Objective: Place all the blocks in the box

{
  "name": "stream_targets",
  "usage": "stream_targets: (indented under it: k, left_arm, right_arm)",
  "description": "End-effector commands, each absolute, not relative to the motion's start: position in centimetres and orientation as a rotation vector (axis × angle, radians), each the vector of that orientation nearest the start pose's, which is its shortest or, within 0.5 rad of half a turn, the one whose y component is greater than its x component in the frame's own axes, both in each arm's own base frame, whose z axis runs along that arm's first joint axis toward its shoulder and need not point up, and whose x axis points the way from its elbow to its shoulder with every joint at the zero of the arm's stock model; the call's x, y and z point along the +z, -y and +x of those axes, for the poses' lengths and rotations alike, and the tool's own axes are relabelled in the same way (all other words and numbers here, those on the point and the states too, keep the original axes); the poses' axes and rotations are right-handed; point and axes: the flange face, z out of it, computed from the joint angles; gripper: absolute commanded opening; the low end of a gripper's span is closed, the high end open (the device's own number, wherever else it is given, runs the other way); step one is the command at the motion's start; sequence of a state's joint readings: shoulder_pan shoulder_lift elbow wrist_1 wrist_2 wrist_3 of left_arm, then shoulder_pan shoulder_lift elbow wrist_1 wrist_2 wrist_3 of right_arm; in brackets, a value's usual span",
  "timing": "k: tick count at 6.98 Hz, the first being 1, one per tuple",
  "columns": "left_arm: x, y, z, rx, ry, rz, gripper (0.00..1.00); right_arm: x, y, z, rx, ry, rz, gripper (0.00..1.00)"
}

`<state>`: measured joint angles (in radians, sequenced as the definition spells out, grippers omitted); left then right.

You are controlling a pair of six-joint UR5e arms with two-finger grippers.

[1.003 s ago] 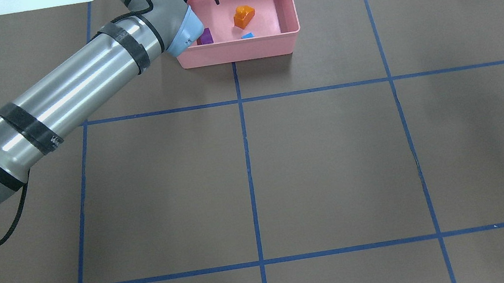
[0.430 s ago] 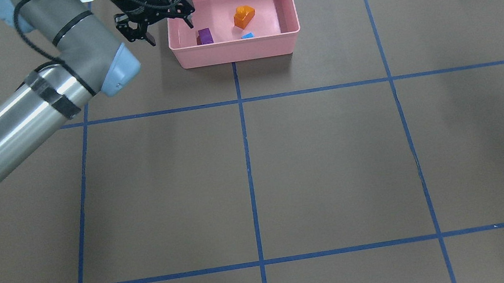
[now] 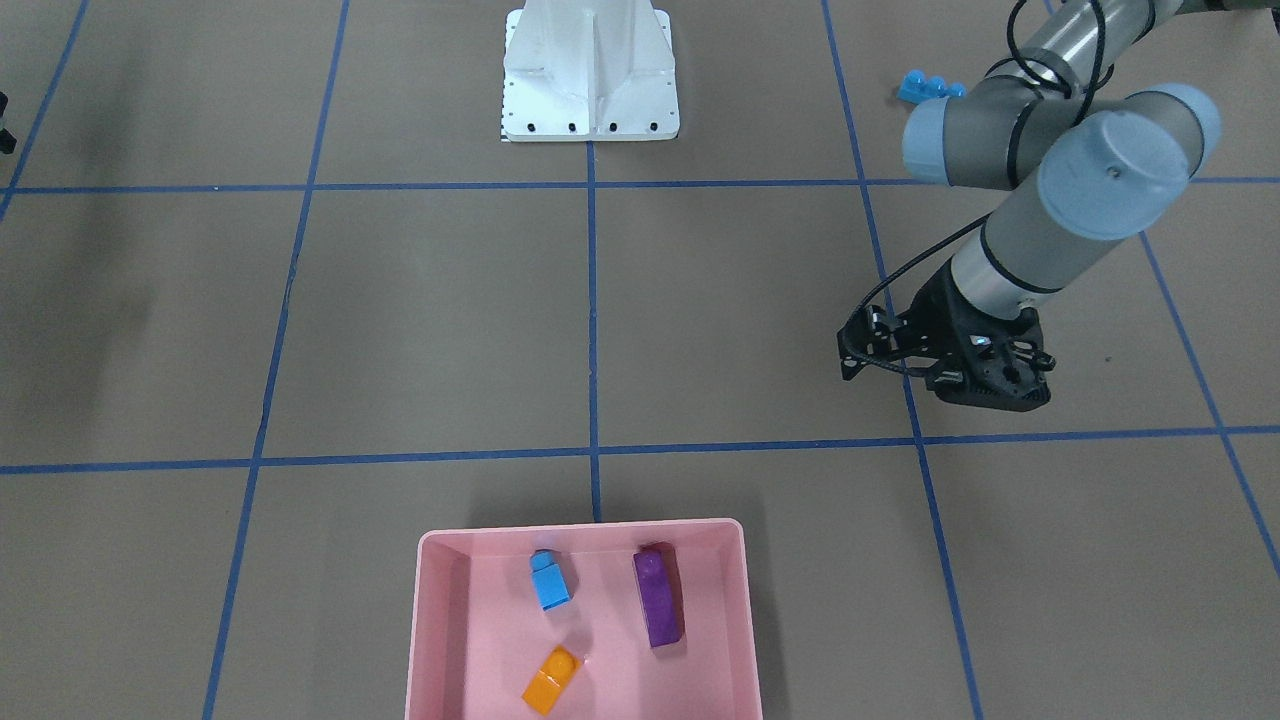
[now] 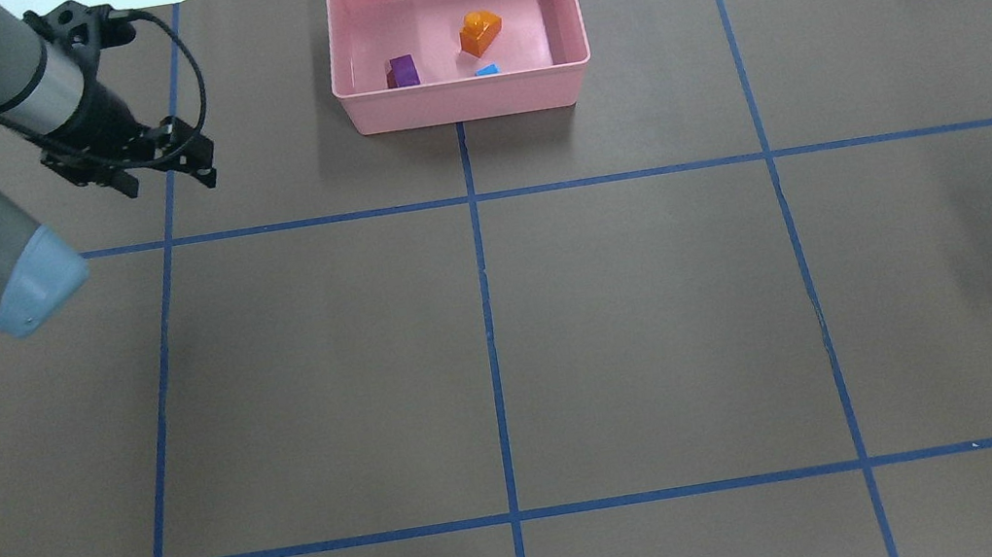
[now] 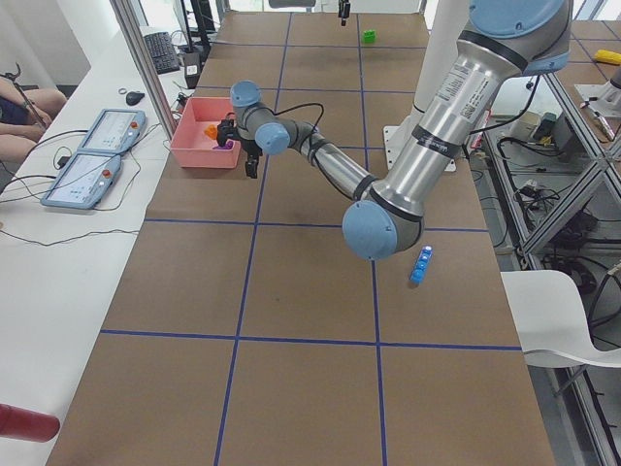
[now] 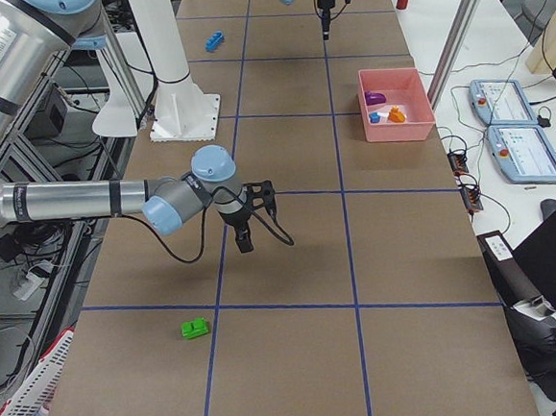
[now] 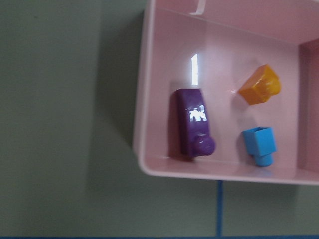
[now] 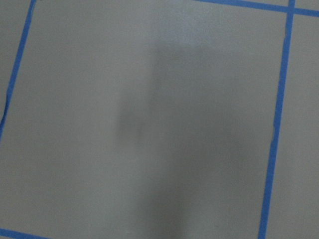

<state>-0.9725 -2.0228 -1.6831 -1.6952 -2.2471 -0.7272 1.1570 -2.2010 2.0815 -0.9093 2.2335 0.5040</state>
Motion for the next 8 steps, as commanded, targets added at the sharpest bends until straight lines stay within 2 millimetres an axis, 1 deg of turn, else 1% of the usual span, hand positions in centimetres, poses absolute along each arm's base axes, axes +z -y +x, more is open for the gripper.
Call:
stream_targets:
  k: [1,2,3,4,5,6,8]
  left_arm:
    - [40.8,54.2,23.5,0.26,-0.833,0.16,1.0]
    - [44.0,53.7,21.3,0.314,-0.795,0.173,1.0]
    - [45.2,53.8,19.6,0.34,-0.781,0.189,1.0]
    - [47.5,53.2,17.8,0.383,-0.765,0.192,1.0]
    - [49.2,52.6,16.2,0.429,-0.758,0.201,1.0]
    - [49.2,52.6,15.9,0.424,-0.757,0.203,1.0]
    - [49.1,52.6,15.9,0.422,-0.754,0.204,1.0]
  right_arm:
    - [62.9,22.3,-1.8,-0.111,0.812,0.201,1.0]
    - [65.1,20.2,-1.0,-0.109,0.807,0.189,1.0]
    - [67.3,18.6,-0.3,-0.138,0.797,0.183,1.0]
    - [69.9,17.9,0.0,-0.136,0.781,0.152,1.0]
    - [71.9,17.8,0.0,-0.133,0.768,0.122,1.0]
    - [73.8,17.3,-0.2,-0.142,0.756,0.082,1.0]
    - [76.9,17.6,-1.6,-0.2,0.725,0.02,1.0]
